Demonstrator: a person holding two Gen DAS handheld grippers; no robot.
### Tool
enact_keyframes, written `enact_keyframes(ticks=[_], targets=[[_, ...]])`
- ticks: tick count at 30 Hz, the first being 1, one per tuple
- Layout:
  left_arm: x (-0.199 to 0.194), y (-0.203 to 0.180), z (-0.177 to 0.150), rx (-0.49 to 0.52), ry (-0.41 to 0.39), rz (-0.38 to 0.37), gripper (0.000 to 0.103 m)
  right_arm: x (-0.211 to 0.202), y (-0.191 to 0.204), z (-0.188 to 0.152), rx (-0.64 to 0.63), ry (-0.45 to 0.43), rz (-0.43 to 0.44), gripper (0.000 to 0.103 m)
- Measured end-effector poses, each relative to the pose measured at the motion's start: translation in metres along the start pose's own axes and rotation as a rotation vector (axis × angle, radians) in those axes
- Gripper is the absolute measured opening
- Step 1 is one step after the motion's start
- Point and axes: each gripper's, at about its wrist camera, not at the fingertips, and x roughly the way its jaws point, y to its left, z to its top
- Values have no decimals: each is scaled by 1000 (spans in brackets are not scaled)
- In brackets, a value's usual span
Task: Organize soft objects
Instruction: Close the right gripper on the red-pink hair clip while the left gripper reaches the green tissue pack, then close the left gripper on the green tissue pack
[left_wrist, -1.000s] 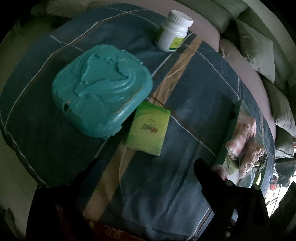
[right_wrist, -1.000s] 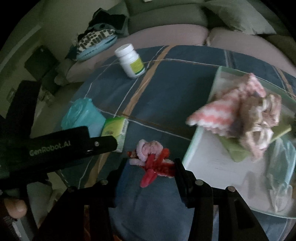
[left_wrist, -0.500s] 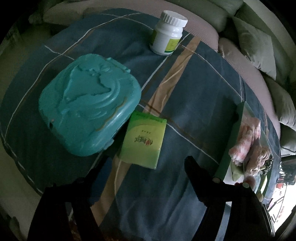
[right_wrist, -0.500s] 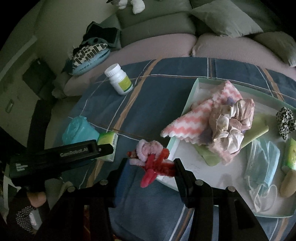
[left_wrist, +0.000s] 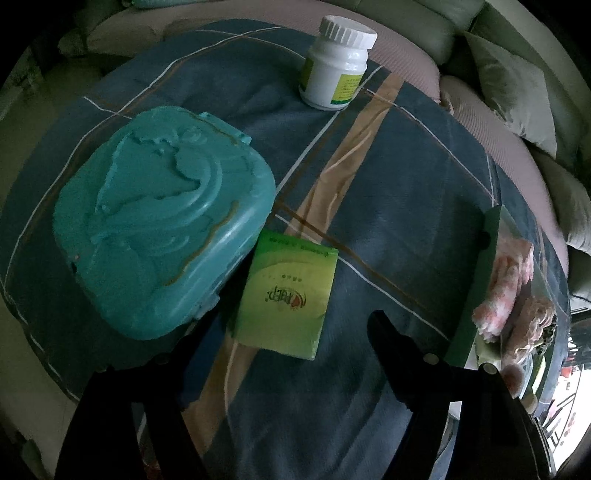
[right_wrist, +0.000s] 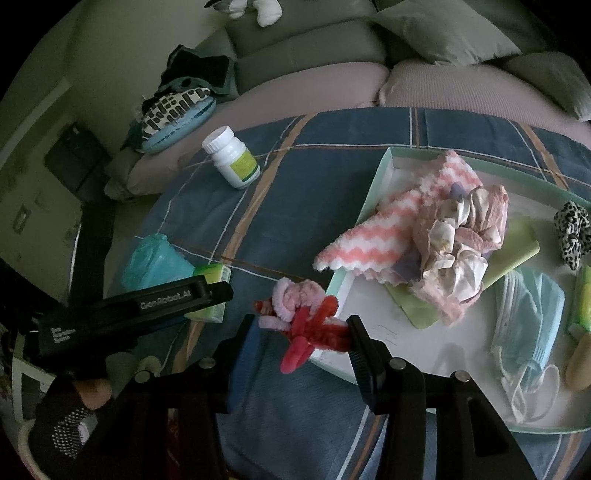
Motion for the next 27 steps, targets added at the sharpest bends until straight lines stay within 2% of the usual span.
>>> enact_keyframes(ticks=[2,6,8,17,27], targets=[[1,-1,0,6,-1,14,64,1,0,0,1,2,0,51],[6,0,-1,4,9,30,60,1,0,0,2,4,0,51],[8,0,-2,7,11,42,51,2,0,0,4,8,-2,51],[-1,4,-4,16,8,12,50,-5,5,1,-5,-4,-22,51],[-38,-5,-8,42,-39,-44,50,-34,13,1,-10,-54,-48,51]])
